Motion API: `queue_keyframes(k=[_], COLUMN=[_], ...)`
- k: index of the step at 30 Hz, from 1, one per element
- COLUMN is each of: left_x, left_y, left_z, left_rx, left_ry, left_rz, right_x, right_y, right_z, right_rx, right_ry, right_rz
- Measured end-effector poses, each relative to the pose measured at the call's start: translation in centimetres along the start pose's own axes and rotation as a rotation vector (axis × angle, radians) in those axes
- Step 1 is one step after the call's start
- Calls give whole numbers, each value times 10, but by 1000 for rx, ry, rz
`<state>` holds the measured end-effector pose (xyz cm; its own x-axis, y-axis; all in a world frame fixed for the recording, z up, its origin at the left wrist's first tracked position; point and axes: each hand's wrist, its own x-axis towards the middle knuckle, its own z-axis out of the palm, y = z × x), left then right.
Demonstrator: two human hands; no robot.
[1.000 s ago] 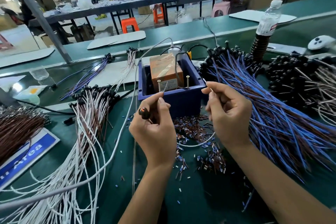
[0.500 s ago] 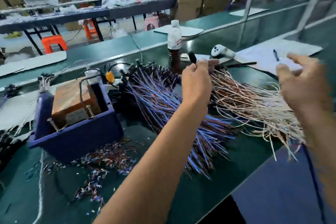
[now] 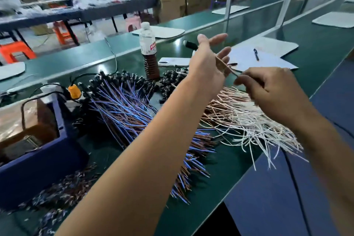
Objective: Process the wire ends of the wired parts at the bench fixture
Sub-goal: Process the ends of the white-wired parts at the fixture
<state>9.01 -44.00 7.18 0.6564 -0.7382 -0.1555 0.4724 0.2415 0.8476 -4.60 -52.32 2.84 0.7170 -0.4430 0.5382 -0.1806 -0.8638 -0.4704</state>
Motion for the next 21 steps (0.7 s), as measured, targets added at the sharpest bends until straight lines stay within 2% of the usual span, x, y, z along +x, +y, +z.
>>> queue_keyframes(k=[3, 5, 7, 9, 11, 13, 18, 21], left_x=[11, 21, 32, 39, 39, 29, -27, -74], left_y=[1, -1, -4, -9, -17, -21, -12, -1], left_z=[-10, -19, -30, -40, -50, -60, -87, -116], left_rx=[420, 558, 423, 246, 149, 150, 194, 361], left_ry=[101, 159, 177, 163, 179, 173, -45, -279], left_rz=[31, -28, -164, -252, -279, -282, -213, -128], right_x=[15, 27, 35, 36, 29, 22, 26, 31], right_y=[18, 24, 25, 26, 30, 35, 25, -11], right_z=[-9, -7, 9, 38, 68, 85, 85, 81], right_rx=[-186, -339, -417, -509, -638, -719, -749, -735], right_ry=[53, 52, -16, -169, -379, -510, -547, -347], right_rz=[3, 25, 26, 26, 72, 155, 277, 239])
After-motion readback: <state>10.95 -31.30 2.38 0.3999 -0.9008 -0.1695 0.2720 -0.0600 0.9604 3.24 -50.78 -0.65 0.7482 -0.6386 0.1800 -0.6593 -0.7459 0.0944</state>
